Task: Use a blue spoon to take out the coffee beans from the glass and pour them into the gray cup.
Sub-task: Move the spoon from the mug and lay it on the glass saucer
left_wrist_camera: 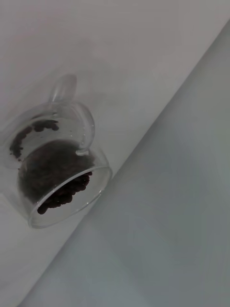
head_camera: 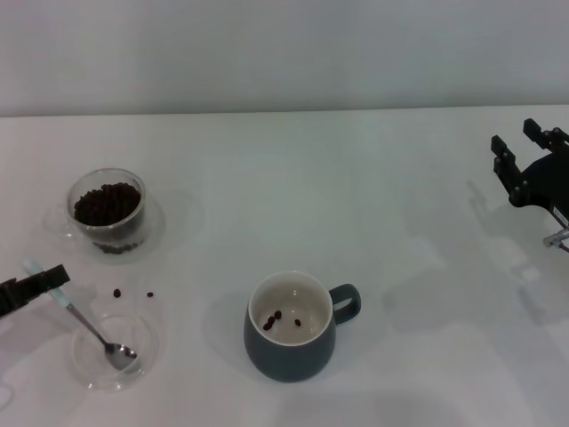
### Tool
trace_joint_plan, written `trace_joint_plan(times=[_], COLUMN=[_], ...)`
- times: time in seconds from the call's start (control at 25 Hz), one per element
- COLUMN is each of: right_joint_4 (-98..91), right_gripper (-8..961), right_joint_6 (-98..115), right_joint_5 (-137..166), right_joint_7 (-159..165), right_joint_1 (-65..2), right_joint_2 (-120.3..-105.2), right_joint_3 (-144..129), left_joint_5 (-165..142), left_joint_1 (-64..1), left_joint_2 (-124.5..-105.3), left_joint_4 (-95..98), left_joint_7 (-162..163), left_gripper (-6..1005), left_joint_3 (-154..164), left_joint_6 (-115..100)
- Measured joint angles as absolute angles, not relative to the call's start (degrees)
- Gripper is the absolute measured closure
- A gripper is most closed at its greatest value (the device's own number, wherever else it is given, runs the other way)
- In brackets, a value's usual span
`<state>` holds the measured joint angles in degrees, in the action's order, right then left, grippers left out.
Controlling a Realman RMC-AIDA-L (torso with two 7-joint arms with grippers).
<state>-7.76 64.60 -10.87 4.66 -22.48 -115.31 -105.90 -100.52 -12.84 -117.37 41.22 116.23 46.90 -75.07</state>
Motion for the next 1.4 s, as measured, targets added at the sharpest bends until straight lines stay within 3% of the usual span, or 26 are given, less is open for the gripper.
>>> trace_joint_plan(times=[1.4], right_joint_4=[-7.65], right_gripper=[489], right_joint_6=[64.42], right_joint_5=[-10.95], right_joint_7=[4.66], right_joint_1=[-22.43], right_joint_2=[-115.31], right_joint_3=[-105.69], left_joint_5=[-102.0], left_joint_1=[-14.32], left_joint_2=[-116.29], left_joint_4=[37.66], left_joint_7=[116.44], left_gripper=[756], left_joint_3=[46.86], left_joint_6=[-75.29])
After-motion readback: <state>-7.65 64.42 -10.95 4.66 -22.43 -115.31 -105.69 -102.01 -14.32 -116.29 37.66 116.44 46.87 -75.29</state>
